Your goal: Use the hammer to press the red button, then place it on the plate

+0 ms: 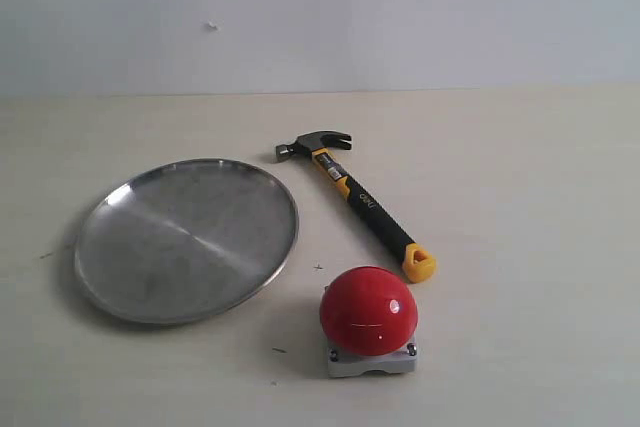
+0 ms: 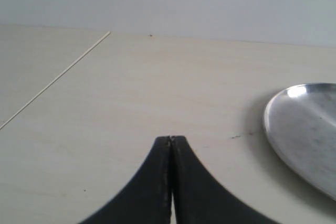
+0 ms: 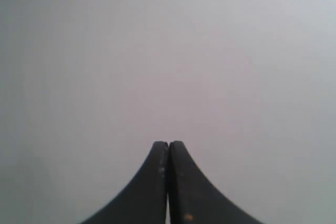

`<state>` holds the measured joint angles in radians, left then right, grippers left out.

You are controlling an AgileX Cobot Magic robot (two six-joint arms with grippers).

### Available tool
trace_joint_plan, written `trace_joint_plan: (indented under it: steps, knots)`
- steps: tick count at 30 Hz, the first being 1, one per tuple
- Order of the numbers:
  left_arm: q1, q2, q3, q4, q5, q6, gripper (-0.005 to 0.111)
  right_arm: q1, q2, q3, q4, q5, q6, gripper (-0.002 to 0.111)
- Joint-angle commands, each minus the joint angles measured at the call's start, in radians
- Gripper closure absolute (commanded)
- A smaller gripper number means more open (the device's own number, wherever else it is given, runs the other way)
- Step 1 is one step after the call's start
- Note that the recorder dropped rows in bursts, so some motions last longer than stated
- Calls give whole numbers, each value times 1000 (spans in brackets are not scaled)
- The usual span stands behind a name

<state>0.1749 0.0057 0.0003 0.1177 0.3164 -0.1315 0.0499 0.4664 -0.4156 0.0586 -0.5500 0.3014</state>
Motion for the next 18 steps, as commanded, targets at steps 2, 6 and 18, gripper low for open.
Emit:
trace_joint_plan:
  steps: [2,6,18]
  knots:
    - [4,-6,0,1,-5,0,107,-3,381,-323,-14,317,-12,108]
    - [2,-6,0,1,-5,0,107,-3,677,-608,-91,736,-25,108]
    - [0,-6,0,1,-5,0,107,45,1306,-1243,98,1705,-403,108]
